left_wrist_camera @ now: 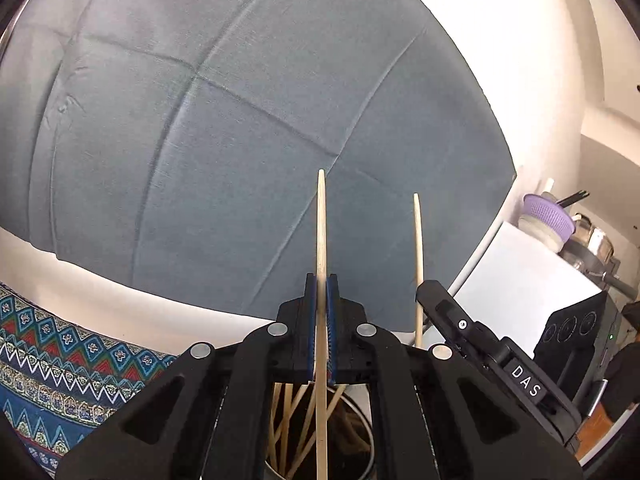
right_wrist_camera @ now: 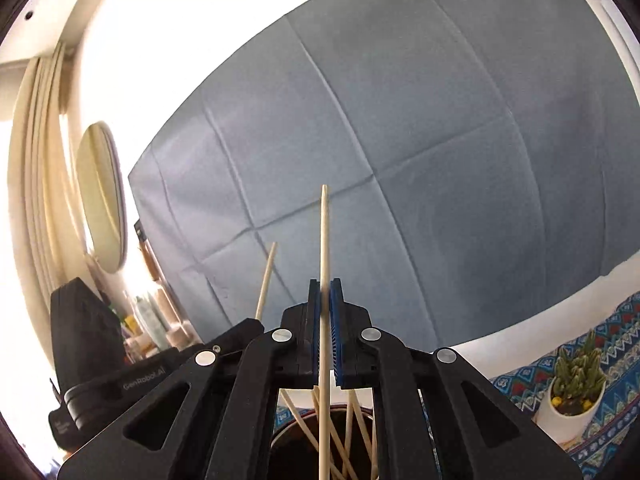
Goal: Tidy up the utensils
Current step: 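Lift both held sticks and lower them into the black holder, then open both tools to drop the sticks into the holder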
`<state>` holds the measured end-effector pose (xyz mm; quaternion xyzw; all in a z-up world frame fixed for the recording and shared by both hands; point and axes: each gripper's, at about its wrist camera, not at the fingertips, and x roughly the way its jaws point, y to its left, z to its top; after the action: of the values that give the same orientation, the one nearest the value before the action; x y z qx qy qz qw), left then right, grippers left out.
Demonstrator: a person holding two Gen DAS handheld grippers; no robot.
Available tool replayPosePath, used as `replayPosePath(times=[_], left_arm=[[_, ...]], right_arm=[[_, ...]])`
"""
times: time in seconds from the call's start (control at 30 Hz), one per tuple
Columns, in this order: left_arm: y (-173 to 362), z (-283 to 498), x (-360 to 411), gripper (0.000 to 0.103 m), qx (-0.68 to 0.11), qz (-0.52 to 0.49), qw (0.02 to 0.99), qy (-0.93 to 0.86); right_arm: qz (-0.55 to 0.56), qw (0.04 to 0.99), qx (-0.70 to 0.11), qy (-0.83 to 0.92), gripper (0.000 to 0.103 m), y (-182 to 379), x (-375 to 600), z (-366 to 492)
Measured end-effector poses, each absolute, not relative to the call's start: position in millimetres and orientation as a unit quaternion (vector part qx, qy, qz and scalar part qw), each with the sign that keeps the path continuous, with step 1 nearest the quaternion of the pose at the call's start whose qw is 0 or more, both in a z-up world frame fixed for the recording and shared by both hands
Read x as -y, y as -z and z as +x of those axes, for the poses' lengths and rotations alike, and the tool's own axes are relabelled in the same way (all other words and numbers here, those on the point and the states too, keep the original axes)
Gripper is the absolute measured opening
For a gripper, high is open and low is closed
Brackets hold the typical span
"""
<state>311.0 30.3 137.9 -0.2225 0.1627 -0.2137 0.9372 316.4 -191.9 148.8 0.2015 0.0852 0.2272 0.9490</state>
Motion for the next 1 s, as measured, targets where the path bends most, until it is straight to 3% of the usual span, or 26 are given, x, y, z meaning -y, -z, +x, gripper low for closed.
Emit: replayPosePath(times=[0.2,0.77,0.97,1.0], left_arm=[[-115.7,312.7,-41.7,0.005,-0.135,-0.295,0.922,0.209],[-76.7,281.3,-24.0,0.007,-0.079,-0.170,0.954,0.235],[-82.0,271.1,-31.0,0.040,-0.056,-0.159,0.958,0.231],[-83.9,269.2,-33.2,0.053,-0.054,-0.157,0.959,0.229]], right_arm=[[0.212,0.948,-0.077,-0.224,0.005,-124.4,189.8,325.6],[0.136,0.955,-0.093,-0.246,0.007,-89.4,181.8,304.4],[0.115,0.962,-0.087,-0.232,0.009,-85.9,188.9,293.8],[0.113,0.962,-0.086,-0.233,0.009,-86.6,190.5,291.9]])
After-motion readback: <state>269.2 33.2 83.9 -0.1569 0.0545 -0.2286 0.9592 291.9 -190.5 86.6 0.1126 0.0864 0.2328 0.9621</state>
